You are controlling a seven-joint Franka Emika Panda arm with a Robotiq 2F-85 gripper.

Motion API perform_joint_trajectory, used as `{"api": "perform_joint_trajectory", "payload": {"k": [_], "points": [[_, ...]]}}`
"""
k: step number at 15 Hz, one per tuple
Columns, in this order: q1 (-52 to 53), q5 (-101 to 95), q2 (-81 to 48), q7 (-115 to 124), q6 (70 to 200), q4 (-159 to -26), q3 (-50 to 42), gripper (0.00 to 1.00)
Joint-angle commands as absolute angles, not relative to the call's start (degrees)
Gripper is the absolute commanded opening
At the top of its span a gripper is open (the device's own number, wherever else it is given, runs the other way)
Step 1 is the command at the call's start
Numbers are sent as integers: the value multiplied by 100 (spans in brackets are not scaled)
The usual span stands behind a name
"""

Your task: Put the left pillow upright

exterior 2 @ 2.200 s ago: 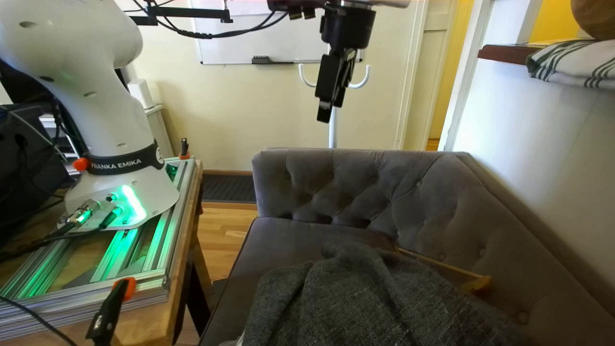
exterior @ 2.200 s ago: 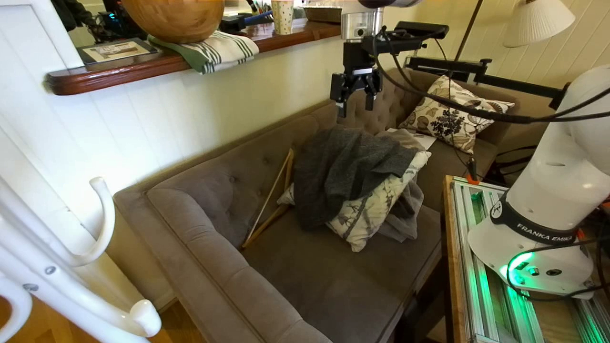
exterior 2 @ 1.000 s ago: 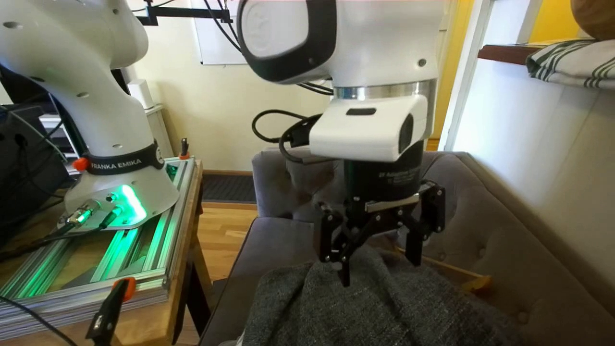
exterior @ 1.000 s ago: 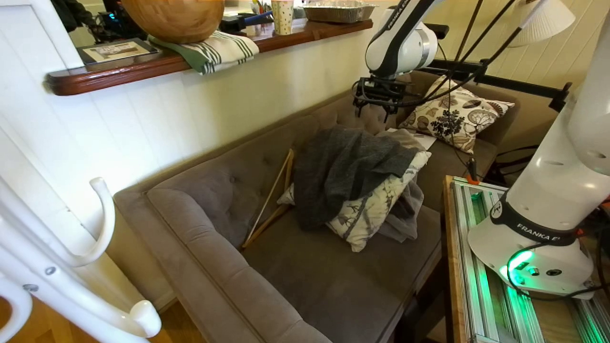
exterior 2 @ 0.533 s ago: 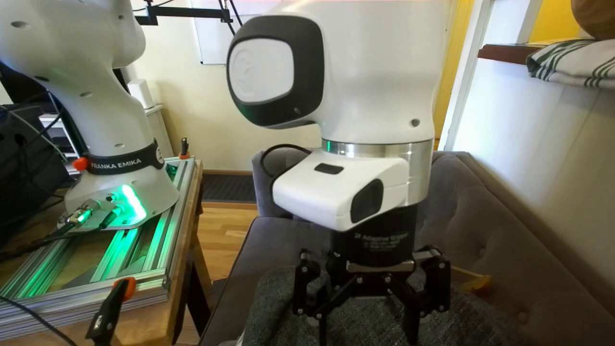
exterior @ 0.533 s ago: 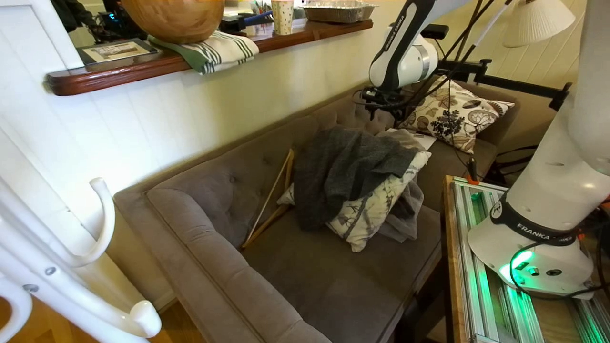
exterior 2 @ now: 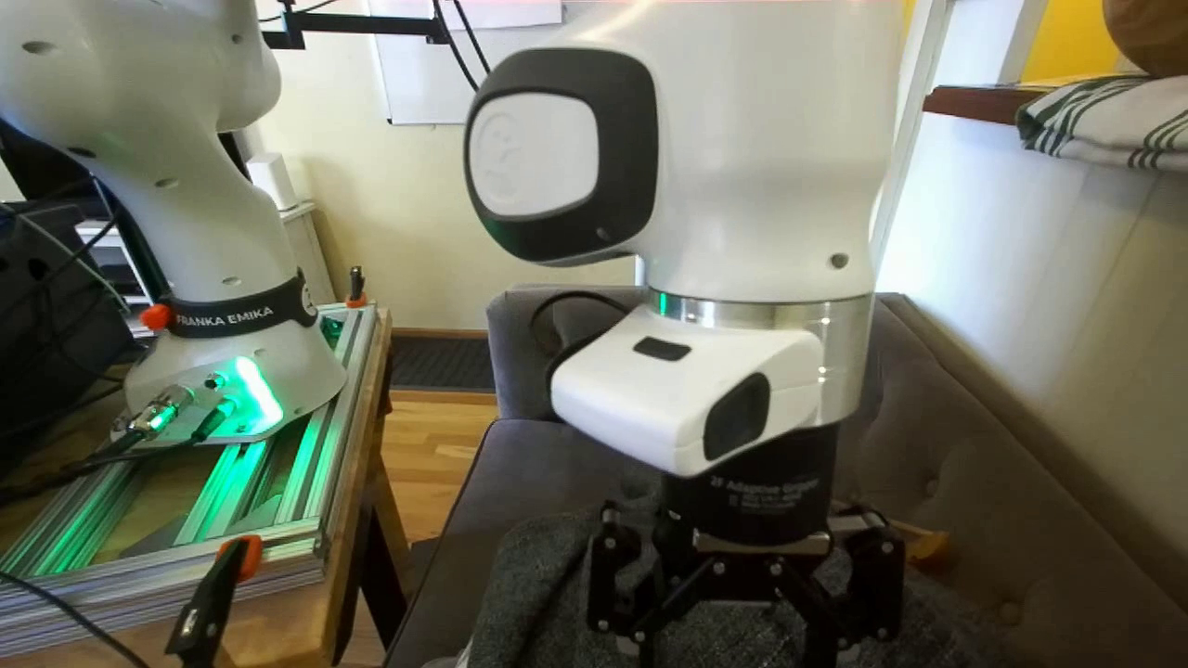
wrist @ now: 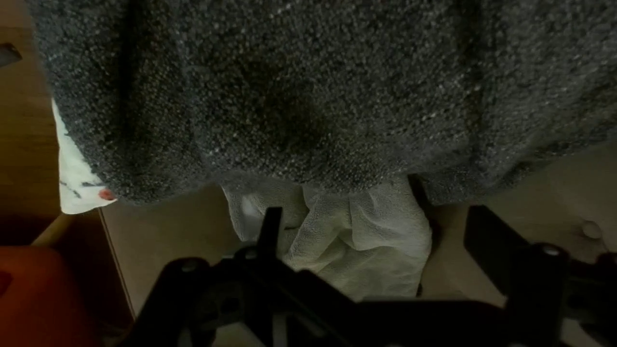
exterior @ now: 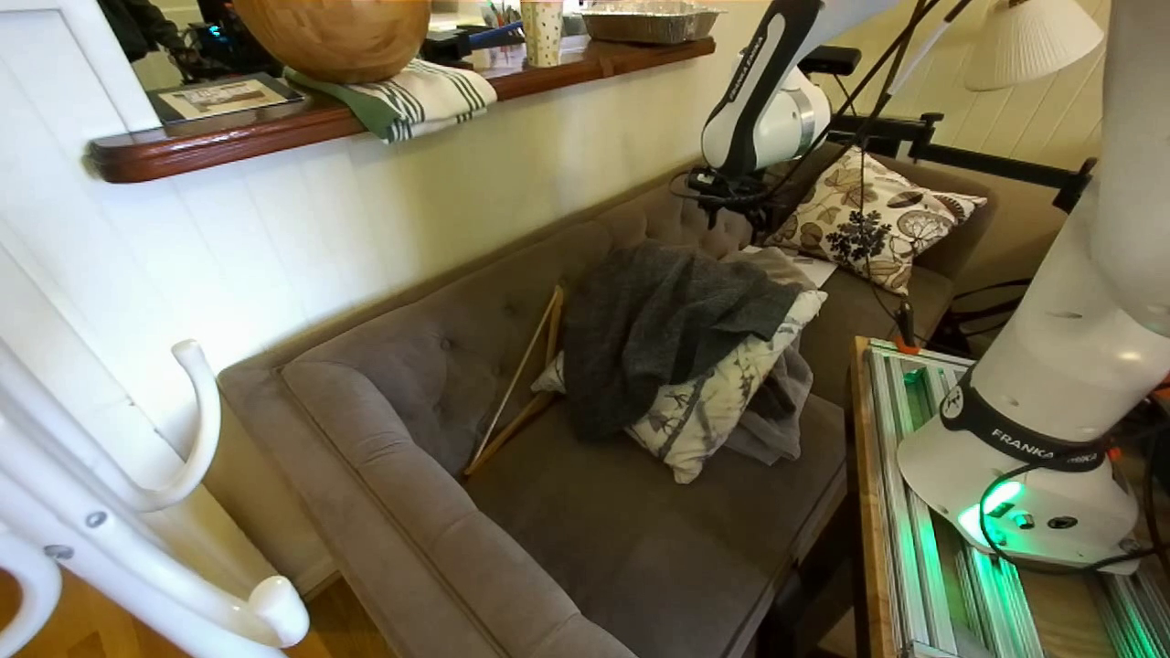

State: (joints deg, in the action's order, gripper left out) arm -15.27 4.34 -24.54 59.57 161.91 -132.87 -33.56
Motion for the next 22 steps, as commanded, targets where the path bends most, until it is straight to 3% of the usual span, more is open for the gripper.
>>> {"api": "perform_joint_trajectory", "payload": {"k": [1, 10, 16, 22], "points": [[-1892, 991, -3324, 6063, 15941, -12361, -3132, 66], [-3110, 1679, -4971, 5702, 15342, -10373, -2332, 2], [-4308, 2348, -5531, 4790, 14238, -9210, -1433, 0], [-4376, 2223, -6014, 4333, 13823, -8742, -1381, 0]]}}
